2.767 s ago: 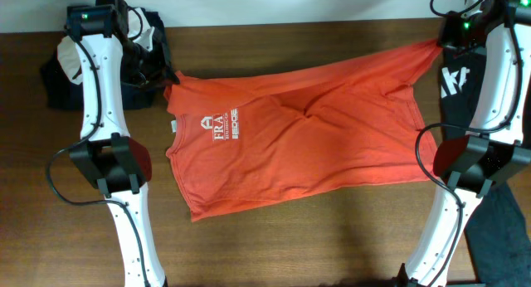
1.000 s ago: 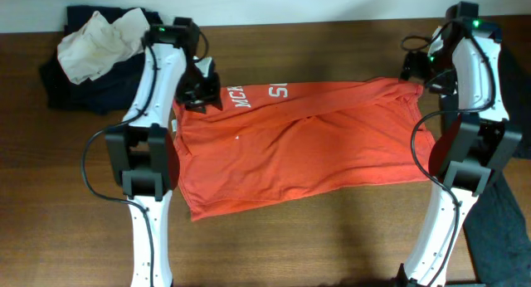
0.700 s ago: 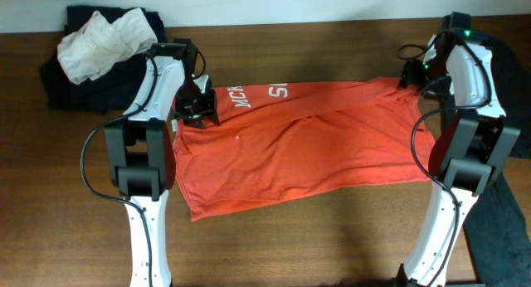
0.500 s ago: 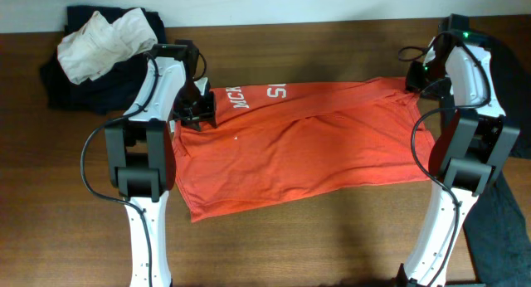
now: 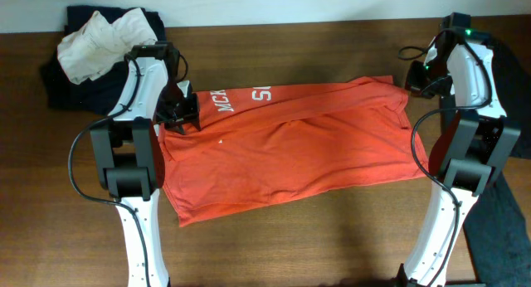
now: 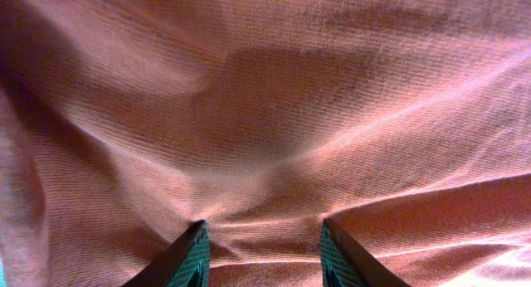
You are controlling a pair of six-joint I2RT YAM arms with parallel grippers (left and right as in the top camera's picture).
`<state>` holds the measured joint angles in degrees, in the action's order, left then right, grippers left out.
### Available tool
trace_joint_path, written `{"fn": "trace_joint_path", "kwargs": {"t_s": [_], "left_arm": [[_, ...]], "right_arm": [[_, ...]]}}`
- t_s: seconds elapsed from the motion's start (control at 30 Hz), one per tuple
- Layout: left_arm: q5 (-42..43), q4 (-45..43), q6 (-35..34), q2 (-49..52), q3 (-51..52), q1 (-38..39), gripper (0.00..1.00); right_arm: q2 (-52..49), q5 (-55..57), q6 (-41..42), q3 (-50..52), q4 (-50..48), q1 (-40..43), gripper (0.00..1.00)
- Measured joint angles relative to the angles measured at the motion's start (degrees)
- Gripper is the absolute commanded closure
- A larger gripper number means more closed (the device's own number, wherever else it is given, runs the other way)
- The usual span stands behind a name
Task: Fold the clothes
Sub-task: 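Grasp the folded top edge with both grippers and pull it down further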
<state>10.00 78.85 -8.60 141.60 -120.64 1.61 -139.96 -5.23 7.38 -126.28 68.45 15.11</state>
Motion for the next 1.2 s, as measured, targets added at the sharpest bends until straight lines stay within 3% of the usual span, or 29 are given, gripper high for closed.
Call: {"fn": "trace_joint_path", "kwargs": {"t_s": [0.03,0.07,0.13,0.47,0.5,0.57,0.6,0.87,1.1,1.2], "left_arm": [[0.0,0.1,0.0,0.0,0.0,-0.2,0.57],[0.0,0.2,0.0,0.0,0.0,-0.5,0.57],[0.0,0.3,0.0,0.0,0.0,-1.2,0.57],[-0.4,0.4,0.0,0.0,0.0,-1.6,0.56],[-0.4,0.4,0.0,0.0,0.0,-1.6,0.56],[-0.4,0.4,0.0,0.0,0.0,-1.6,0.56],[-0.4,0.4,0.0,0.0,0.0,-1.6,0.56],[-0.6,2.3,0.0,0.0,0.1,-1.9,0.57],[-1.8,7.1,0.0,0.0,0.1,-9.3,0.57],[-1.9,7.3,0.0,0.0,0.1,-10.2,0.57]], "right_arm": [[0.0,-0.5,0.1,0.0,0.7,0.0,0.84],[0.0,-1.1,0.2,0.0,1.0,0.0,0.59],[0.0,-2.7,0.3,0.0,1.3,0.0,0.56],[0.0,-9.7,-0.1,4.4,-3.0,0.0,0.63],[0.0,-10.1,-0.1,4.7,-3.2,0.0,0.66],[0.0,-10.8,-0.1,5.7,-4.2,0.0,0.93],[0.0,-10.9,-0.2,6.0,-4.6,0.0,0.96],[0.0,-11.3,0.2,4.9,-1.7,0.1,0.96],[-0.5,-11.7,0.4,-10.5,15.5,1.2,0.96],[-0.5,-11.1,0.3,-10.7,19.8,1.2,0.96]]}}
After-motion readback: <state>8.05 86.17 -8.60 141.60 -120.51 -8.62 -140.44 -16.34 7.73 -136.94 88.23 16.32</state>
